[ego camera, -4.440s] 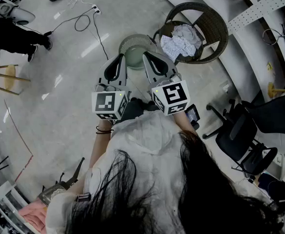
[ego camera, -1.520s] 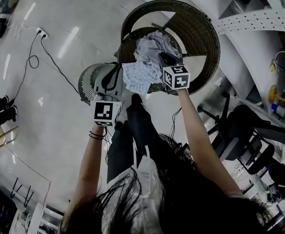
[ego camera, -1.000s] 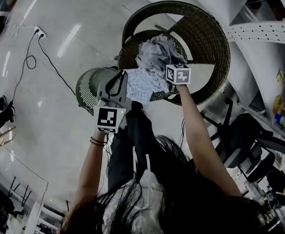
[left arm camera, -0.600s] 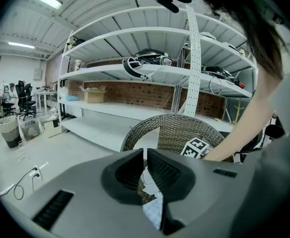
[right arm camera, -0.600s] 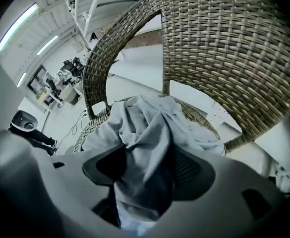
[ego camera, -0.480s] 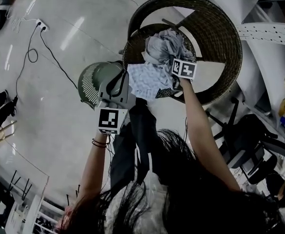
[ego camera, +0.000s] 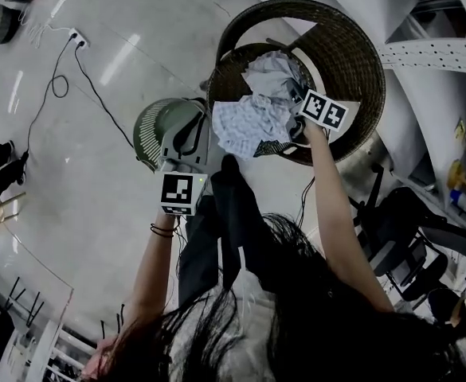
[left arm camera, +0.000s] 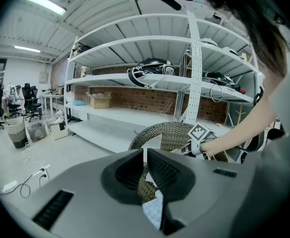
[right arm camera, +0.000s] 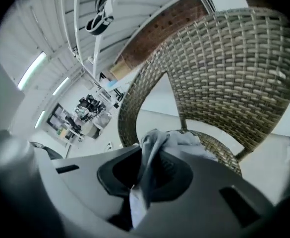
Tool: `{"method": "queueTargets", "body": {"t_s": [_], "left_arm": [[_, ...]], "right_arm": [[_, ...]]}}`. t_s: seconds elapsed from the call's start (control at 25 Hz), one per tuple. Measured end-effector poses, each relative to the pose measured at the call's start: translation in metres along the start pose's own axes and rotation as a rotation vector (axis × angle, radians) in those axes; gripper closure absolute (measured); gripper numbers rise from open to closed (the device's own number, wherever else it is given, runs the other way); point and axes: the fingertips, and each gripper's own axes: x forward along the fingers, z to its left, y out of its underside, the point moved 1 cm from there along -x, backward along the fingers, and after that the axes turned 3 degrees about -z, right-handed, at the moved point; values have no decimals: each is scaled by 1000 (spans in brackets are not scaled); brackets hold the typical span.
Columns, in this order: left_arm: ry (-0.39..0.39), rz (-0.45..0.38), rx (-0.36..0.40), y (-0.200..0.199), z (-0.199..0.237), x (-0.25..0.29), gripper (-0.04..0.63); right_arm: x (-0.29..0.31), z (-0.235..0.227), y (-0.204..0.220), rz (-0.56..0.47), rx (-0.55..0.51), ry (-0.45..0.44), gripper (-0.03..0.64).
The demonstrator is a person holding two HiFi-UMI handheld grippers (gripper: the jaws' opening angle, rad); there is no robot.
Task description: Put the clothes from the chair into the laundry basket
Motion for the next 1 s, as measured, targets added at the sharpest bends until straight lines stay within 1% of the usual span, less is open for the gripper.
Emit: {"method": "queueTargets", "body": {"t_s": [0.12,0.36,0.48,0.6,0.8,1.0], "left_arm": [[-8,-24,-7,-14,1,-14,575],[-15,-59,12,-42,3,-47,575],[-23,-79,6,-55,8,-69,575],[-34,-98,11,-67,16,-92,575],[-60,-128,26,-85,33,-136,575],[-113,-155,40,-97,43,-191,575]], "right_arm": [[-24,25,-21,-50,-6,-43,572],[-73,78,-54,-150,-22,-116,572],[-102,115,-70,-203,-28,-167,574],[-128,157,-83,-239,-55,-224,574],[-166,236,-92,-268,-113,-332,574],[-203,312,-79,-265,-169,-436,574]]}}
